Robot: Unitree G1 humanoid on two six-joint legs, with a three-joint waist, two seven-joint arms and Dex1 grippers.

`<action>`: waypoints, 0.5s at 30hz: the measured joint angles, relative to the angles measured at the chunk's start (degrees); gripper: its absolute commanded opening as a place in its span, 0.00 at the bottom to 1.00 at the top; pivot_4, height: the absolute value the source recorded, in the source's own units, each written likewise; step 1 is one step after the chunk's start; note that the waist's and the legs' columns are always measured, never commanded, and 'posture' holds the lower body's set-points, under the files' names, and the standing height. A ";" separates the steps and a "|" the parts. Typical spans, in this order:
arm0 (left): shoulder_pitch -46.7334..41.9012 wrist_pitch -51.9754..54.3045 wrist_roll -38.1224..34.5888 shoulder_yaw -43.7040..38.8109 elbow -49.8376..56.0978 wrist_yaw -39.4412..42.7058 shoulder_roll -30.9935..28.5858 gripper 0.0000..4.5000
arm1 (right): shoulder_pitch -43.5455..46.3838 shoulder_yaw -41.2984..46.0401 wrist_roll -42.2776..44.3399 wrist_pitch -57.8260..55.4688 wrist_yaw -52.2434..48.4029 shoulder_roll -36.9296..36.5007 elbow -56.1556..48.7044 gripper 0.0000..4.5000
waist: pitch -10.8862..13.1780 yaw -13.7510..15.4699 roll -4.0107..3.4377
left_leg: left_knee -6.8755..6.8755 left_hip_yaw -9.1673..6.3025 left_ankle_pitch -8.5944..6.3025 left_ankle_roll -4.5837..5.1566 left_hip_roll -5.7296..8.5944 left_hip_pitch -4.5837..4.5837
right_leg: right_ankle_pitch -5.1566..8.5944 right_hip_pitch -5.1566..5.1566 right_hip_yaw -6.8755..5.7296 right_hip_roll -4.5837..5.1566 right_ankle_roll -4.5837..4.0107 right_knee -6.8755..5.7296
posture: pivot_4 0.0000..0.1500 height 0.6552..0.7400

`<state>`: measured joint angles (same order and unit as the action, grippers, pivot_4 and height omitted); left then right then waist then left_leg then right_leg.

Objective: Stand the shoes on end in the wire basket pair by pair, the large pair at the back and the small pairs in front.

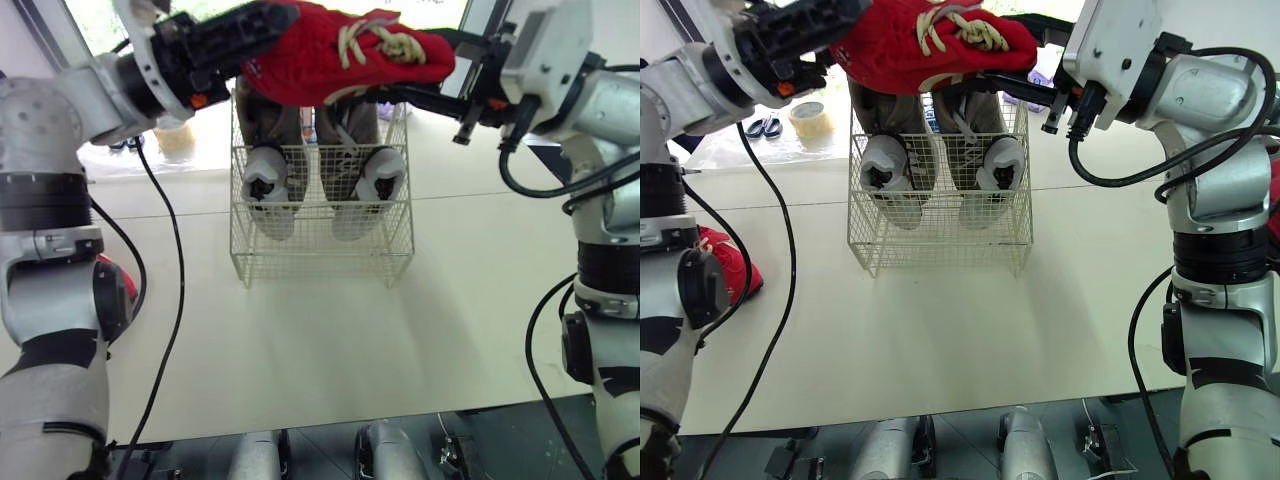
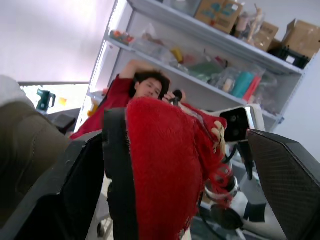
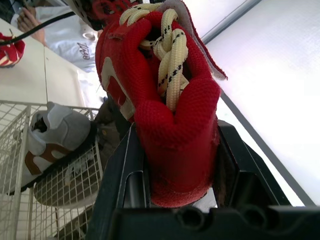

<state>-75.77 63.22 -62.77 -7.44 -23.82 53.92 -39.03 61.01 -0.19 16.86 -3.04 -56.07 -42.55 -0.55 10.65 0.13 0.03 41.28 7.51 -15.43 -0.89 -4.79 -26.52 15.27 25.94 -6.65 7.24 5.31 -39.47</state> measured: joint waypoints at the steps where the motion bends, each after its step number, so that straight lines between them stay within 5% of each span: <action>1: 0.00 0.00 1.11 0.08 -0.01 0.60 0.26 0.59 | 0.17 -0.08 -0.16 0.32 -0.12 0.24 0.06 0.27 | 0.00 -0.05 0.00 | 0.00 0.00 0.00 0.00 0.00 0.00 | 0.00 0.00 0.00 0.00 0.00 0.00 | 1.00 0.29; 5: 0.01 0.00 4.27 -0.04 -0.29 1.90 0.53 0.16 | 0.43 -0.21 -0.87 1.10 -0.45 0.42 -0.28 0.27 | 0.00 -0.20 0.00 | 0.00 0.00 0.00 0.00 0.00 -0.01 | 0.00 0.01 0.00 0.00 0.00 0.00 | 1.00 0.29; 6: 0.01 0.00 4.76 -0.26 -0.40 1.93 0.79 0.16 | 0.43 -0.22 -0.93 0.97 -0.45 0.41 -0.37 0.27 | 0.00 -0.21 0.00 | 0.00 0.00 0.00 0.00 0.00 0.00 | 0.00 0.00 0.00 0.00 0.00 0.00 | 1.00 0.29; 9: 0.62 0.82 4.60 -2.38 -0.30 0.52 2.13 0.15 | -0.45 1.07 2.64 -4.99 0.25 0.41 -2.63 0.56 | 0.00 -0.20 0.00 | 0.00 -0.01 0.00 0.00 -0.01 0.00 | 0.00 -0.01 0.01 0.00 0.00 -0.01 | 1.00 0.29; 13: 4.34 3.39 -1.86 -11.25 3.16 -6.12 4.56 0.15 | -7.60 14.09 20.92 -24.90 9.37 2.52 -6.18 0.99 | 0.05 -0.03 0.12 | 0.04 -0.08 0.00 0.01 -0.02 0.03 | -0.01 -0.13 -0.01 0.01 -0.02 0.01 | 1.00 0.29; 15: 6.35 3.77 -7.47 -17.83 6.69 -12.75 7.42 0.15 | -13.04 22.70 32.05 -31.96 19.14 8.29 -7.37 0.99 | 0.03 0.18 0.14 | 0.09 -0.14 0.00 0.01 -0.03 0.12 | -0.01 -0.25 -0.04 0.01 -0.02 -0.02 | 1.00 0.29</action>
<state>-69.41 66.98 -70.24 -25.27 -17.13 41.17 -31.61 47.97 22.51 48.90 -35.00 -36.93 -34.26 -7.91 10.68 0.32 0.17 41.36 7.37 -15.43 -0.89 -4.83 -26.40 15.25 25.70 -6.70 7.25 5.29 -39.49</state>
